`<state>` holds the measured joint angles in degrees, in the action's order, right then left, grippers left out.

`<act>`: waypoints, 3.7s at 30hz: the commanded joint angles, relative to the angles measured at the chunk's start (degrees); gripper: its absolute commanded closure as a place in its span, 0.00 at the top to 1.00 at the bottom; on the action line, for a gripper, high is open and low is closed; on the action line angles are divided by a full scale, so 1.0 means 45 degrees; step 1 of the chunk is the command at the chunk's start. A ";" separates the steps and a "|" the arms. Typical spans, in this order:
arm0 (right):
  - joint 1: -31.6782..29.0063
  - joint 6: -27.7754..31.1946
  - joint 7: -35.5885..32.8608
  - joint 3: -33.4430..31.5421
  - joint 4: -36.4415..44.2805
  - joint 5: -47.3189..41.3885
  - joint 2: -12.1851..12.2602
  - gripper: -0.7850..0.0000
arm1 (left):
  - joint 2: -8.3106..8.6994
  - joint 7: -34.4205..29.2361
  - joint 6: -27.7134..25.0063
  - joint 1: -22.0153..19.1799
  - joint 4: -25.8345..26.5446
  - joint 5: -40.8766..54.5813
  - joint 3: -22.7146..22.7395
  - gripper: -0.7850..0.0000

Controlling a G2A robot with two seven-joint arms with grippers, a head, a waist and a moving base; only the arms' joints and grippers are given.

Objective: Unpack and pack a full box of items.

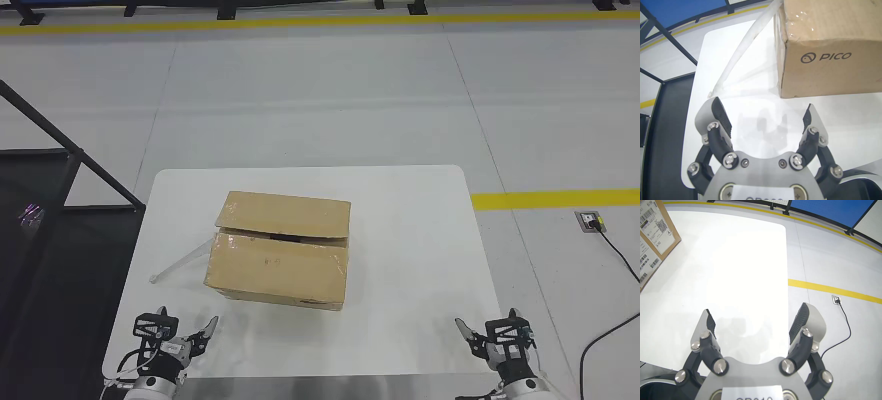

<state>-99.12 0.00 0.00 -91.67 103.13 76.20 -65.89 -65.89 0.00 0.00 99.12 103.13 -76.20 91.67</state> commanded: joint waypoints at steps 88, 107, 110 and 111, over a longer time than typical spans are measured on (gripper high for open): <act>1.1051 1.1907 -0.7767 0.6379 -0.6728 -1.5929 -0.0375 1.00 | -0.0269 -0.0429 -0.2520 -0.1817 -0.1102 0.8686 0.2348 1.00; 1.2710 0.9690 -0.8591 0.7173 -0.8338 -1.6436 -0.0581 1.00 | -0.0272 -0.0615 -0.2715 -0.1568 -0.1155 0.9268 0.2661 1.00; 1.2640 1.0515 -0.9104 0.7210 -0.8367 -1.7741 -0.0592 1.00 | -0.0272 -0.0615 -0.2715 -0.1568 -0.1155 0.9268 0.2661 1.00; 1.2586 1.0851 -0.9368 0.7202 -0.8355 -1.8277 -0.0578 1.00 | -0.0272 -0.0615 -0.2715 -0.1568 -0.1155 0.9268 0.2661 1.00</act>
<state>-42.25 47.12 -40.95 -59.22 65.44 -3.17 -68.55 -67.11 -2.77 -12.21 92.07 97.94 -34.50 103.65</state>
